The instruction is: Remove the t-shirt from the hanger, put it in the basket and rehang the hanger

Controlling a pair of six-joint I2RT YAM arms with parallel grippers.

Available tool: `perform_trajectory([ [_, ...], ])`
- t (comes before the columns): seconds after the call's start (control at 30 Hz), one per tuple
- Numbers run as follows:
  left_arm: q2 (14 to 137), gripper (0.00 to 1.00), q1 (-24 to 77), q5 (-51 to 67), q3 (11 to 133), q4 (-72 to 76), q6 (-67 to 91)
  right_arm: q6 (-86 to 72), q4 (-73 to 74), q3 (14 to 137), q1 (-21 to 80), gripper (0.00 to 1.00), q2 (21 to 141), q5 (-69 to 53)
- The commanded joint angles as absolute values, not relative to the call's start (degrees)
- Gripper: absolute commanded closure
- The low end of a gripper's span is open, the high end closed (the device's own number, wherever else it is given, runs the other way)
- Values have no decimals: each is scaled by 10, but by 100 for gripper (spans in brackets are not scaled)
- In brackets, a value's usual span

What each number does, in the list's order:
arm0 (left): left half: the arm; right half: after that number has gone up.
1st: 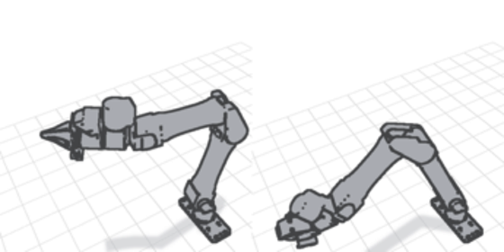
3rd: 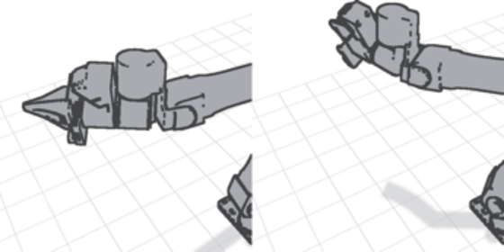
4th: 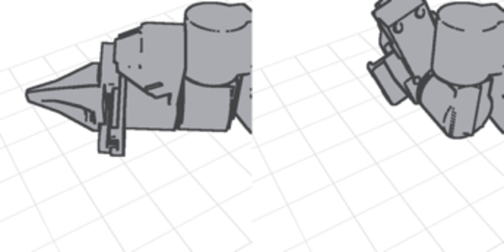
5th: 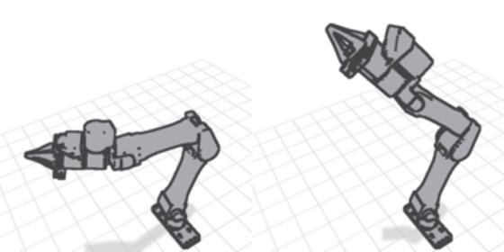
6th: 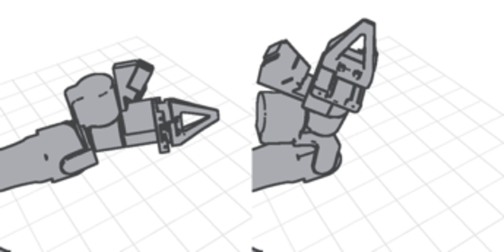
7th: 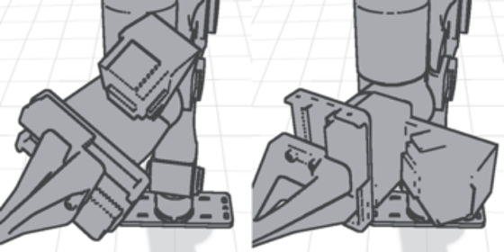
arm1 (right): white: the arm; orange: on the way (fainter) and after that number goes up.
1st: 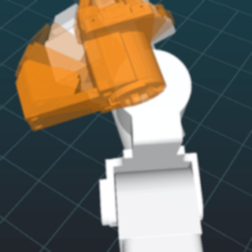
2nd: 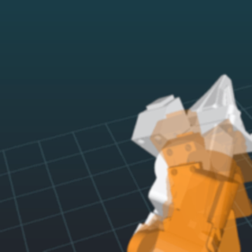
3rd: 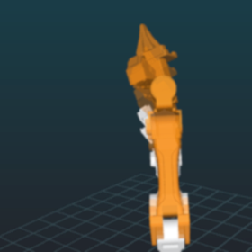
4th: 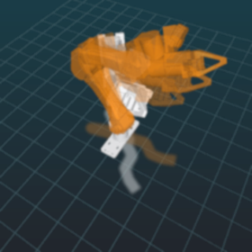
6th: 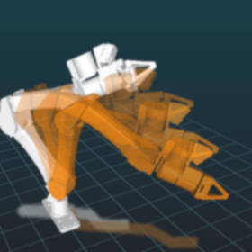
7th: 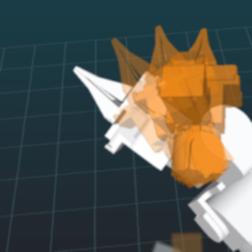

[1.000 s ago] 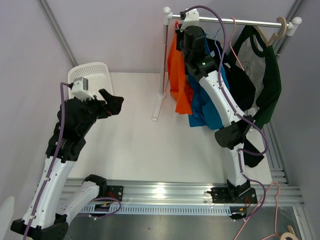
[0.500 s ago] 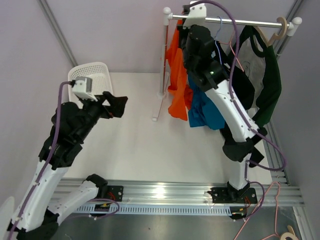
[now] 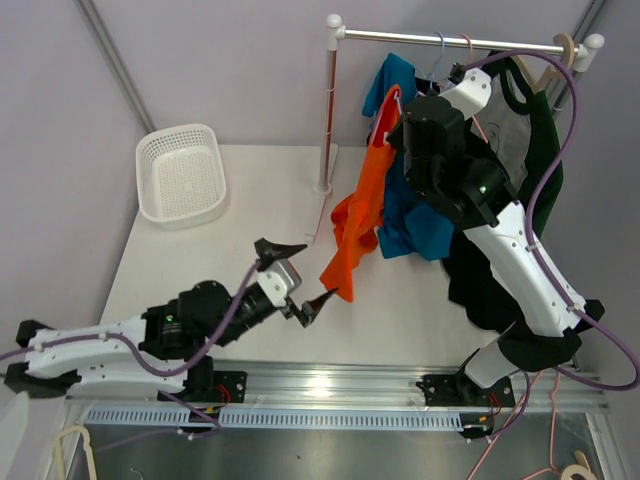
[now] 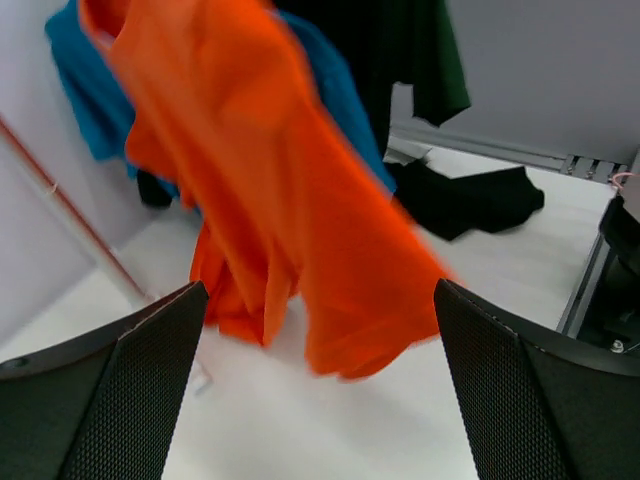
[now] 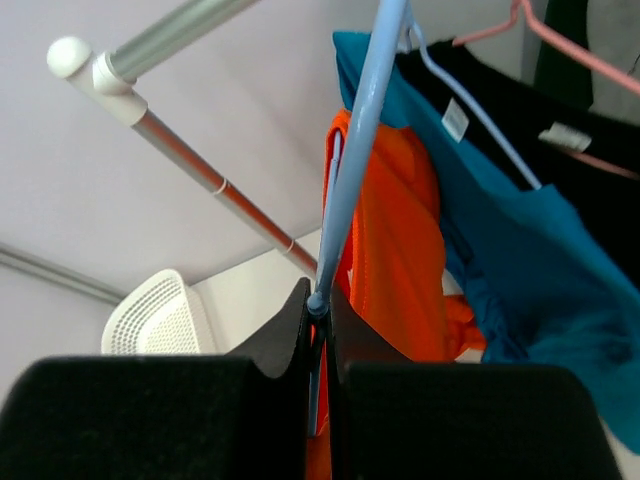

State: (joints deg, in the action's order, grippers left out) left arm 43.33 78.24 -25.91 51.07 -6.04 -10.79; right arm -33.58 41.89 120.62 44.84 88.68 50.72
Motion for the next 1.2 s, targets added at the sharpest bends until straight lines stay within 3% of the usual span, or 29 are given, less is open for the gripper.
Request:
perform_trajectory([
  [0.0, 443, 0, 870, -350, 463, 146, -246, -448, 455, 1224, 452, 100, 870, 476],
  [0.13, 480, 1, 897, -335, 413, 323, -300, -458, 457, 1200, 454, 100, 853, 448],
  [0.27, 541, 1, 849, -323, 435, 339, -278, -466, 454, 1156, 474, 100, 824, 454],
  [0.3, 555, 5, 833, -329, 448, 322, -259, -468, 453, 1148, 475, 100, 817, 452],
  [0.33, 573, 25, 818, -356, 464, 301, -223, -471, 451, 1140, 475, 100, 805, 450],
  [0.37, 599, 59, 790, -357, 508, 247, -204, -470, 447, 1129, 477, 100, 800, 447],
  [0.4, 612, 99, 783, -370, 518, 238, -193, -470, 448, 1127, 479, 100, 793, 445],
  [0.43, 623, 99, 780, -419, 532, 243, -192, -467, 452, 1126, 479, 100, 790, 446],
  [0.57, 620, 99, 813, -422, 517, 258, -220, -443, 478, 1158, 476, 100, 811, 457],
  [0.67, 605, 99, 884, -438, 482, 336, -303, -442, 558, 1276, 425, 100, 888, 392],
  [0.8, 580, 100, 1004, -438, 413, 465, -427, -468, 678, 1504, 287, 100, 1043, 150],
  [0.83, 581, 99, 1030, -444, 403, 550, -488, -477, 680, 1527, 254, 100, 1065, 14],
  [0.93, 609, 99, 1098, -476, 379, 638, -591, -502, 620, 1486, 166, 100, 1089, -159],
  [1.0, 640, 99, 1120, -490, 353, 813, -668, -514, 583, 1450, 130, 100, 1088, -210],
  [1.07, 695, 99, 1082, -534, 375, 924, -742, -499, 597, 1461, 129, 100, 1080, -219],
  [1.17, 696, 99, 1011, -577, 377, 914, -690, -466, 590, 1428, 171, 100, 1015, -175],
])
